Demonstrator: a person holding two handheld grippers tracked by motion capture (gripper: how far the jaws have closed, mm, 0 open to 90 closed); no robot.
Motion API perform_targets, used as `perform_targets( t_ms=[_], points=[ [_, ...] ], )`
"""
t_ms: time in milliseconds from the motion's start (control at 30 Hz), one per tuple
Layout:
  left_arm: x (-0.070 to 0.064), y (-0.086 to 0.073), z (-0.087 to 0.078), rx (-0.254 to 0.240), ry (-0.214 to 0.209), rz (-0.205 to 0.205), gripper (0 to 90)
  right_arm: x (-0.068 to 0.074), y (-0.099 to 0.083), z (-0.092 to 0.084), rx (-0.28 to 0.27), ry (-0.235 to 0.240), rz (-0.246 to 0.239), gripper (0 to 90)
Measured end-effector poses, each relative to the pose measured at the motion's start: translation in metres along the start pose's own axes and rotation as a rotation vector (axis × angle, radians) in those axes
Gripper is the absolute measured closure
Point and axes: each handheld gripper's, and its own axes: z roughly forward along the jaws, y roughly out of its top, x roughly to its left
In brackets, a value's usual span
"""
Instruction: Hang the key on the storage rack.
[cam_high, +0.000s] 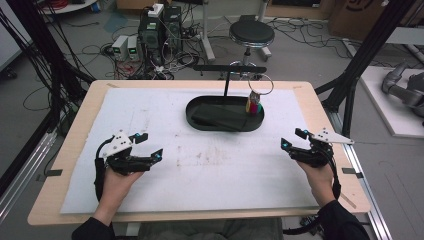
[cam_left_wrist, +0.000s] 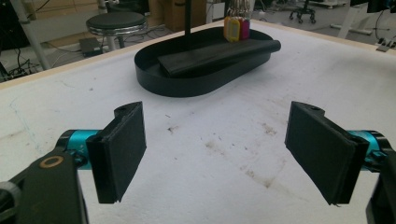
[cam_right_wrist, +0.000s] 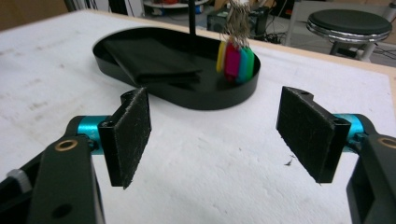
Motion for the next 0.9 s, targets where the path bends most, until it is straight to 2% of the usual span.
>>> perform_targets(
  t_ms=[300, 900],
  points=[
    [0.0, -0.005, -0.001, 0.018, 0.003, 0.013, 20.3, -0.012, -0.008, 0.007, 0.052, -0.02, 0.046, 25.9],
    [0.003, -0.011, 0.002, 0.067, 0.026, 0.007, 19.6, -0.015, -0.014, 0.017, 0.115, -0.028, 0.035, 24.9]
  ],
)
